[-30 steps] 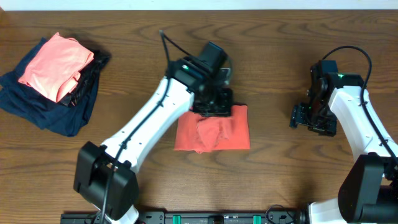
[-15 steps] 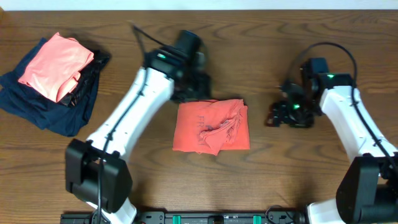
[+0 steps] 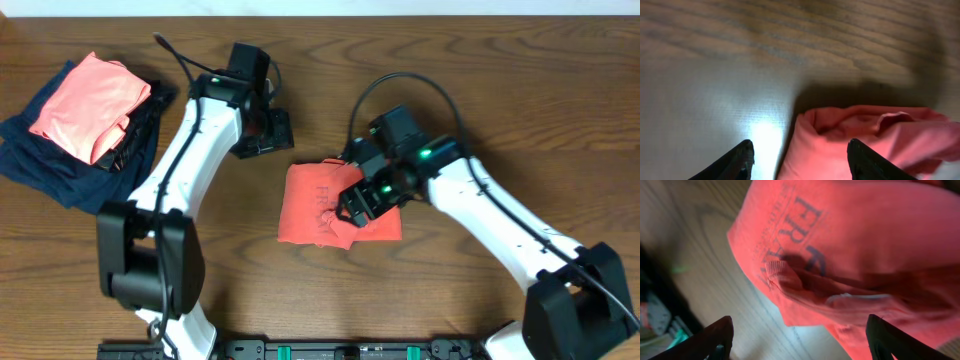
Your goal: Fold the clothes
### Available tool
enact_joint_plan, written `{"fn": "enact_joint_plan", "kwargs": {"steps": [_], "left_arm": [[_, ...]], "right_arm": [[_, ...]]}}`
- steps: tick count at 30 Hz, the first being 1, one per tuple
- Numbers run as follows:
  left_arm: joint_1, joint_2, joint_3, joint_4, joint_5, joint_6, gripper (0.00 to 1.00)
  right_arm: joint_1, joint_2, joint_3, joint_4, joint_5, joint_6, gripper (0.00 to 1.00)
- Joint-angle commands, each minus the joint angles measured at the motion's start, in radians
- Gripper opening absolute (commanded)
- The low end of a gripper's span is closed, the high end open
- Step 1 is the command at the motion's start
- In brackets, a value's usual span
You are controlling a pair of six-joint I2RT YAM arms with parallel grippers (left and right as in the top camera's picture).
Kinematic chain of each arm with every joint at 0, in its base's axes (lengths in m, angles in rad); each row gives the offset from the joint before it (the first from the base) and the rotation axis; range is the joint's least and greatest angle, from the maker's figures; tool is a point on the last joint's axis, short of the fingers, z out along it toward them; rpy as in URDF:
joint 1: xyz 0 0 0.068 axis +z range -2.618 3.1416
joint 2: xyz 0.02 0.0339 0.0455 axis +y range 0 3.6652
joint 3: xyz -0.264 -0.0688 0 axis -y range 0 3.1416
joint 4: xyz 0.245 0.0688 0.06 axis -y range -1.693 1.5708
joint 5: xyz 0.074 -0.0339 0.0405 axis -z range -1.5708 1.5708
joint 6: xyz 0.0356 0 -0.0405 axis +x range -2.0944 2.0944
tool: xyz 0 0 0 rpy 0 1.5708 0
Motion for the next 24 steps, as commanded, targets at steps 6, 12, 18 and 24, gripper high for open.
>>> {"fn": "enact_joint_plan", "kwargs": {"steps": [6,12,18,24], "left_arm": [[-0.005,0.100,-0.012,0.031,0.085,0.063,0.61],[-0.011,0.153,-0.018,0.030,0.091,0.075,0.53],[-0.011,0.204,-0.019,0.008,0.091,0.074,0.09],[-0.011,0.213,-0.019,-0.075,0.052,0.075,0.06]], "right_arm": [[0.089,0.103,0.010,0.013,0.115,0.043,0.61],[0.079,0.119,0.009,-0.086,0.360,0.178,0.04],[0.021,0.105,0.009,-0.212,0.647,0.458,0.01],[-0.035,0.105,0.009,-0.154,0.387,0.236,0.08]]}}
